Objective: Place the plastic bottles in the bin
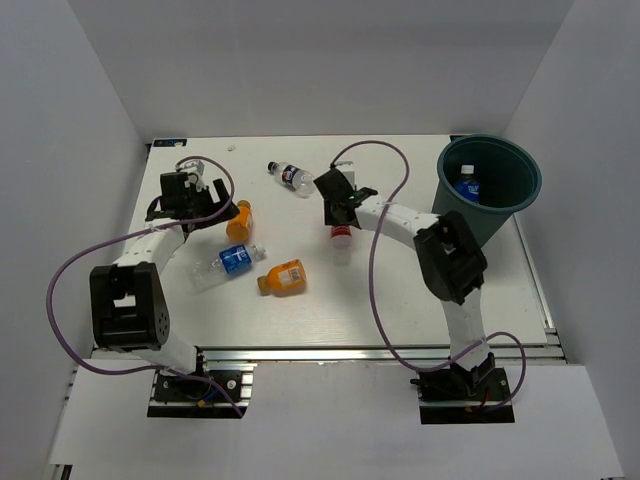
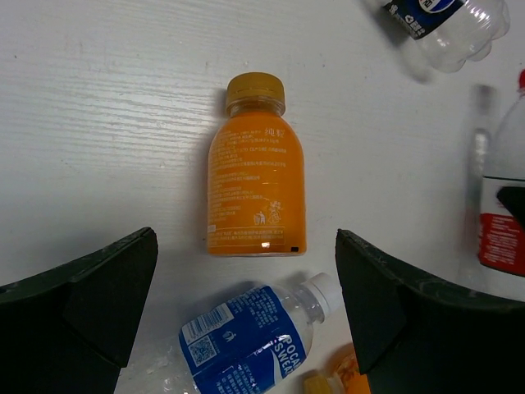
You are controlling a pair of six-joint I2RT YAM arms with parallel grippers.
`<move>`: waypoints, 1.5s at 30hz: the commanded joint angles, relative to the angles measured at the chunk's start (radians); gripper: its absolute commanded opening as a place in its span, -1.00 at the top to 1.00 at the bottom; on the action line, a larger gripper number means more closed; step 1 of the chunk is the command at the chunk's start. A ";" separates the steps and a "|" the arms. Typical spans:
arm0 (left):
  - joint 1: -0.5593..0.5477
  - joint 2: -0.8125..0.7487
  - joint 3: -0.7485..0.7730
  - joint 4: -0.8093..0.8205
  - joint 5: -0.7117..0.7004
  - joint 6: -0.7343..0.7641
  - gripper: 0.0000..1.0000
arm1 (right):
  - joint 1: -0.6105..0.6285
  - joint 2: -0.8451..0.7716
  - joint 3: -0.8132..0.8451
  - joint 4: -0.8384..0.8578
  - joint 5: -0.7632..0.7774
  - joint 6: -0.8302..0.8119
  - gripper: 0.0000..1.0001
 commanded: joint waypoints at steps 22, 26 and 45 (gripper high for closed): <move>-0.086 0.129 0.082 -0.080 -0.021 0.090 -0.96 | -0.572 -0.853 -0.238 0.403 0.084 -0.566 -0.02; -0.090 0.167 0.105 -0.097 -0.031 0.089 -0.94 | -0.638 -0.817 -0.279 0.369 0.097 -0.522 -0.38; -0.100 0.256 0.197 -0.122 0.011 0.083 -0.05 | -0.683 -0.935 -0.296 0.194 -0.124 -0.459 -0.79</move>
